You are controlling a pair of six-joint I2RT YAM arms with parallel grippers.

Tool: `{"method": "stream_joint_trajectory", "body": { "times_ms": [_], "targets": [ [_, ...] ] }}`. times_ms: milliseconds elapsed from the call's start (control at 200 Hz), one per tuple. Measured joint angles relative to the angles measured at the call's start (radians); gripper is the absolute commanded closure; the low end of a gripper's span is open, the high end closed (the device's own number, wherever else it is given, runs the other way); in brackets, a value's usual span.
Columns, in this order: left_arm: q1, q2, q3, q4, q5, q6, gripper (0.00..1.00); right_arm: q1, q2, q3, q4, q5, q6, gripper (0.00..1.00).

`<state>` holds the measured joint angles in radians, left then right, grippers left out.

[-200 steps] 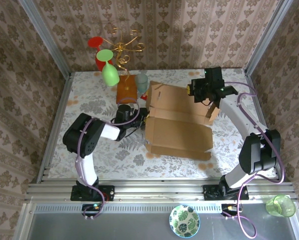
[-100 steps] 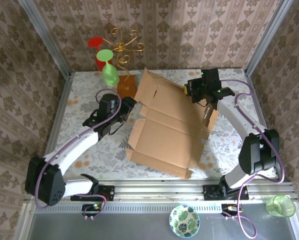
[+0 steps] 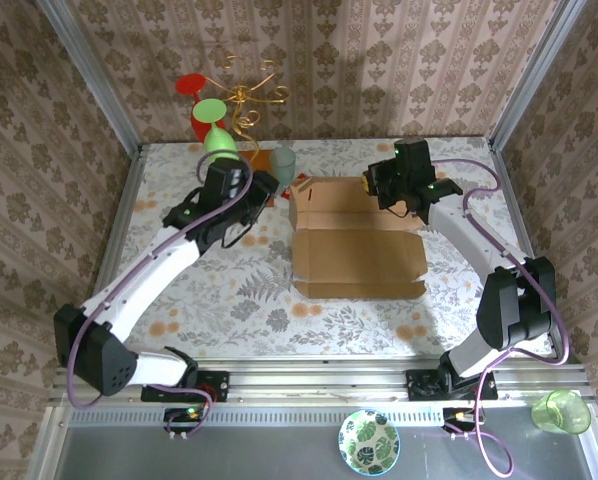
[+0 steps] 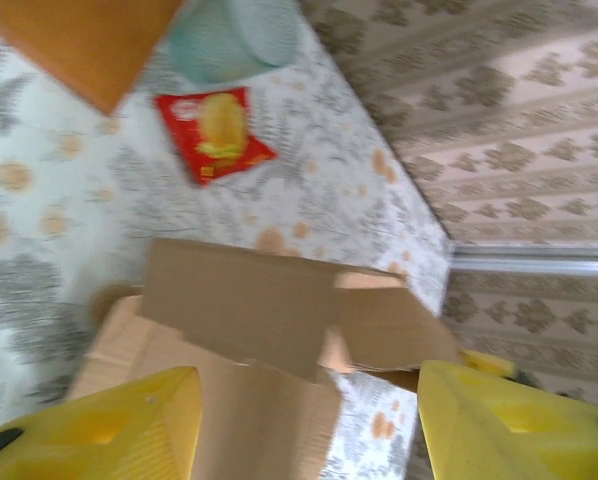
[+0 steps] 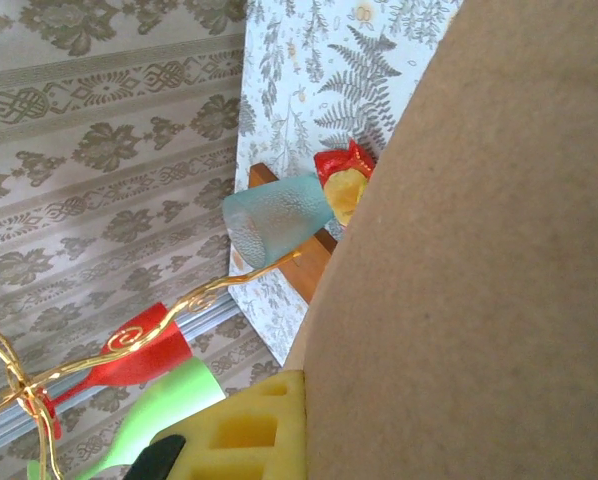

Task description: Fold the paper box

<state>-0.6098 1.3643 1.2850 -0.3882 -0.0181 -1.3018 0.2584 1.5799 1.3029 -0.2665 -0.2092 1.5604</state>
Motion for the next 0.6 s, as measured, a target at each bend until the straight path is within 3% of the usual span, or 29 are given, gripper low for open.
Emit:
{"method": "stream_joint_trajectory", "body": {
  "times_ms": [300, 600],
  "targets": [
    [-0.169, 0.241, 0.220, 0.112, 0.002, -0.187, 0.34, 0.025, 0.002, -0.028, 0.039, 0.000, 0.003, 1.00],
    [-0.188, 0.363, 0.267, 0.112, -0.010, -0.292, 0.38, 0.026, 0.007, -0.055, 0.068, -0.001, 0.009, 1.00]
  ]
}}
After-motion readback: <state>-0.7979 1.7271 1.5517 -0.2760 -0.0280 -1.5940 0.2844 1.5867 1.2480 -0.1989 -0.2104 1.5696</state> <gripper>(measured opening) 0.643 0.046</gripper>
